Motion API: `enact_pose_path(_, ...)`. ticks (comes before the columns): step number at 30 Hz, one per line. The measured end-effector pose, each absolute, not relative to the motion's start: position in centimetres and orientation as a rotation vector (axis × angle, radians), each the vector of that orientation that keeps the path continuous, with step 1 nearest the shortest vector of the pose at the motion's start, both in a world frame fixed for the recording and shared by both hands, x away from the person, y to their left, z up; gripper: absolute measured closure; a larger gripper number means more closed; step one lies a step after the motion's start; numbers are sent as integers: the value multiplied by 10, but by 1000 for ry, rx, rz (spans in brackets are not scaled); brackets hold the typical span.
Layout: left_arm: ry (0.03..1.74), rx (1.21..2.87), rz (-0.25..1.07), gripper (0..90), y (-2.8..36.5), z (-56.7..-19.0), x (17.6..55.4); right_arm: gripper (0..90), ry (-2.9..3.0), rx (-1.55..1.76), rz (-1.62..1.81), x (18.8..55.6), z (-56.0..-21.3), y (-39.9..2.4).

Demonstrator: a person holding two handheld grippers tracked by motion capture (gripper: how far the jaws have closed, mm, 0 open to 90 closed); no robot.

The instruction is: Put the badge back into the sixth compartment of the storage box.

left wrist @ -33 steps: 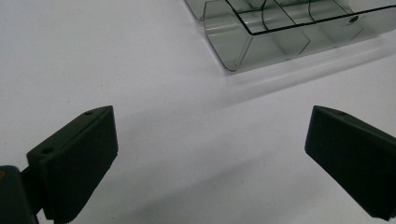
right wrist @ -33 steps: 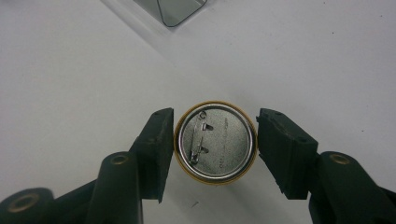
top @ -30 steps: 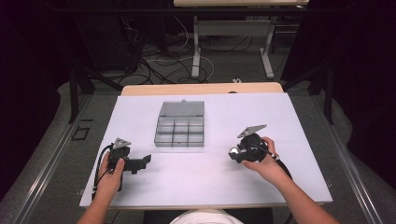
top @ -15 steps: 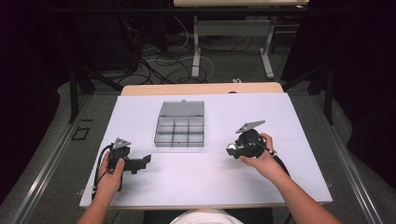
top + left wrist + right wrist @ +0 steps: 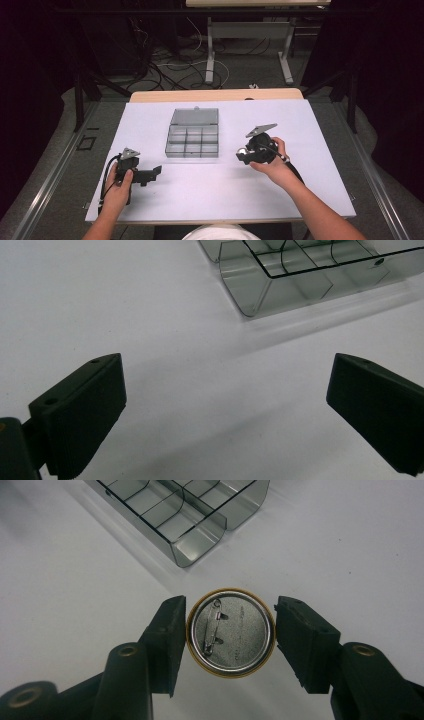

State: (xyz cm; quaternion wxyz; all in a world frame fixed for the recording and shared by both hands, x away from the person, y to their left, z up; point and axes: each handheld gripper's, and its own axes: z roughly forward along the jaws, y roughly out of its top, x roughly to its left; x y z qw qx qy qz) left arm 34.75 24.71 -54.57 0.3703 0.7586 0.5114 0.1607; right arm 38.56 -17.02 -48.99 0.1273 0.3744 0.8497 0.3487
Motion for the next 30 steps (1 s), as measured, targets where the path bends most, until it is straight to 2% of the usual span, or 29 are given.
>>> enact_pose_path(30, 1311, 1947, 411, 31, 248, -546, 348, 465, 2461, 1058, 1030, 404, -481, -135)
